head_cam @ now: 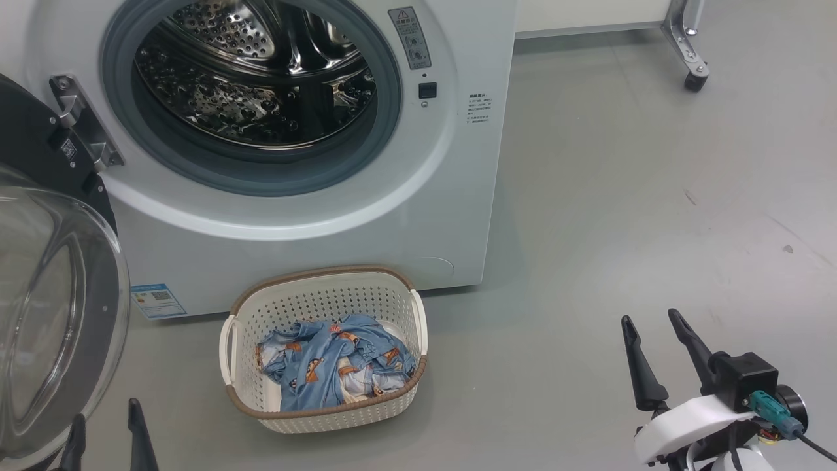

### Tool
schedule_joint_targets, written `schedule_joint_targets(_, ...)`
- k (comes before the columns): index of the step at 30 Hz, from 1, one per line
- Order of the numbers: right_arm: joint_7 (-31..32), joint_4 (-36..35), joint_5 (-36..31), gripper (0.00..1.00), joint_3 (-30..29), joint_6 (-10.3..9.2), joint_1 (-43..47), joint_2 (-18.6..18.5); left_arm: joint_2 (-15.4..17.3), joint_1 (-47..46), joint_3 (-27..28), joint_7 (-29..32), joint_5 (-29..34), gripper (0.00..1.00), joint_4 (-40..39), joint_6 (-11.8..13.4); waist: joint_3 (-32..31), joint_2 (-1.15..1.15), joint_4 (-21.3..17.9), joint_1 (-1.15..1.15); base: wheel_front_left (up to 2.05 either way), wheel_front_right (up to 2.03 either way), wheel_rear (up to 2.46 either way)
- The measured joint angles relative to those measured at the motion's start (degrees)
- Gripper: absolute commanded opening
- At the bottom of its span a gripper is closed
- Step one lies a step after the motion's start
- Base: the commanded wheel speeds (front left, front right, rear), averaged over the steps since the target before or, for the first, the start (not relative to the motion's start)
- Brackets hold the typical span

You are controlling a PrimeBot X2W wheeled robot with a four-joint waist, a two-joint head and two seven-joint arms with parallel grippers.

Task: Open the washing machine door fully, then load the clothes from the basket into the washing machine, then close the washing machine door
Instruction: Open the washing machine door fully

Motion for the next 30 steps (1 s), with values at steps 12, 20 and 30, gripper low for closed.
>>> schedule_joint_targets(12,0.00,0.02,0.00,1.00,1.24,0.00,-0.01,-0.01,-0.21,0.01,1.60,0.00,0.01,1.00,-0.96,0.04,-0.16,0.00,0.62,0.00,0.00,0.00,0.00)
schedule_joint_targets(20,0.00,0.03,0.00,1.00,1.24,0.00,-0.01,0.00,-0.29,0.01,1.62,0.00,0.14,1.00,-1.21,0.03,-0.26,0.00,0.43,0.00,0.00,0.00,0.00)
schedule_joint_targets(30,0.00,0.03,0.00,1.00,1.24,0.00,-0.01,0.05,-0.34,0.12,1.16,0.00,0.56,1.00,-0.78,-0.60,0.02,0.00,0.30,0.00,0.00,0.00,0.00)
